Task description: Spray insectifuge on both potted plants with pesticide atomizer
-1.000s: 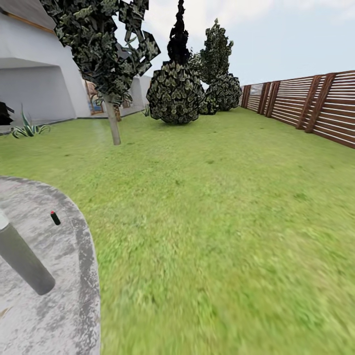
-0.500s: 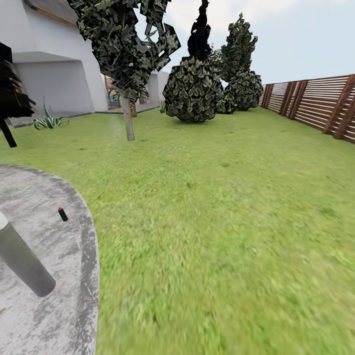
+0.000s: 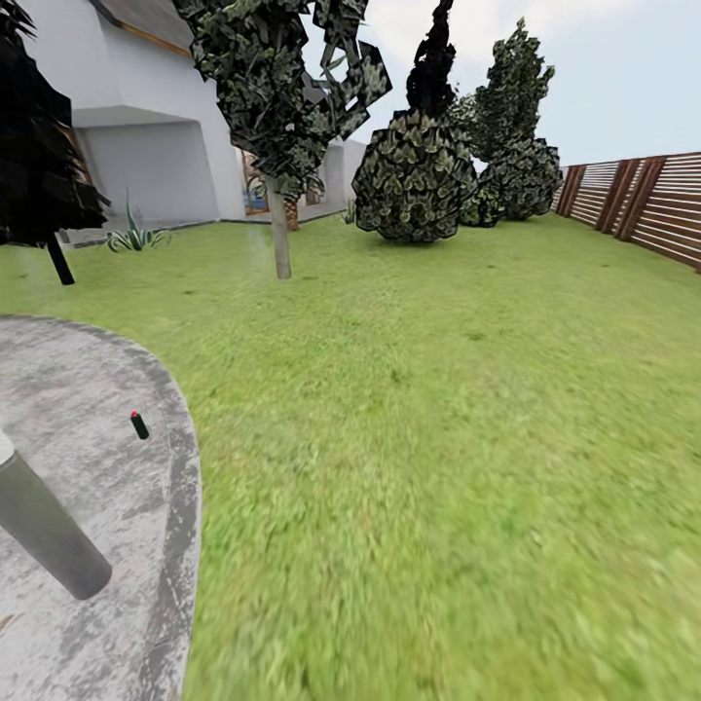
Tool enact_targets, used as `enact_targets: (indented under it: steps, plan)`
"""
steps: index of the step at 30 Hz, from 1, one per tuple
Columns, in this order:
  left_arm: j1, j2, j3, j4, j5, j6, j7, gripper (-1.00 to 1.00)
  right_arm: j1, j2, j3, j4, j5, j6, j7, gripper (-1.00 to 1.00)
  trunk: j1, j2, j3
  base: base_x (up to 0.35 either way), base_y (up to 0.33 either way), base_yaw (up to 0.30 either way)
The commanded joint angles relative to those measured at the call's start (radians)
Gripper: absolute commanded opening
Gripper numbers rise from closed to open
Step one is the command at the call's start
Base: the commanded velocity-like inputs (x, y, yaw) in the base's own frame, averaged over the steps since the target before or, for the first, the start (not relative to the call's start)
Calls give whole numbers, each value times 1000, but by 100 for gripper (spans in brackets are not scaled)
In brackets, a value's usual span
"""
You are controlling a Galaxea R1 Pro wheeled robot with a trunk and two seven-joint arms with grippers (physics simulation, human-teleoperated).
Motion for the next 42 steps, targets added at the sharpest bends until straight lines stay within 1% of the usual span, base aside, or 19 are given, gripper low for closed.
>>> enact_targets:
  steps: [1,42]
  plan:
    - [0,0,0,1,1,-3,0,100,0,0,-1,1,0,-3,0,100,0,0,-1,303,-108,10]
    - [0,0,0,1,1,-3,0,100,0,-1,-2,0,1,-3,0,100,0,0,-1,303,-109,0]
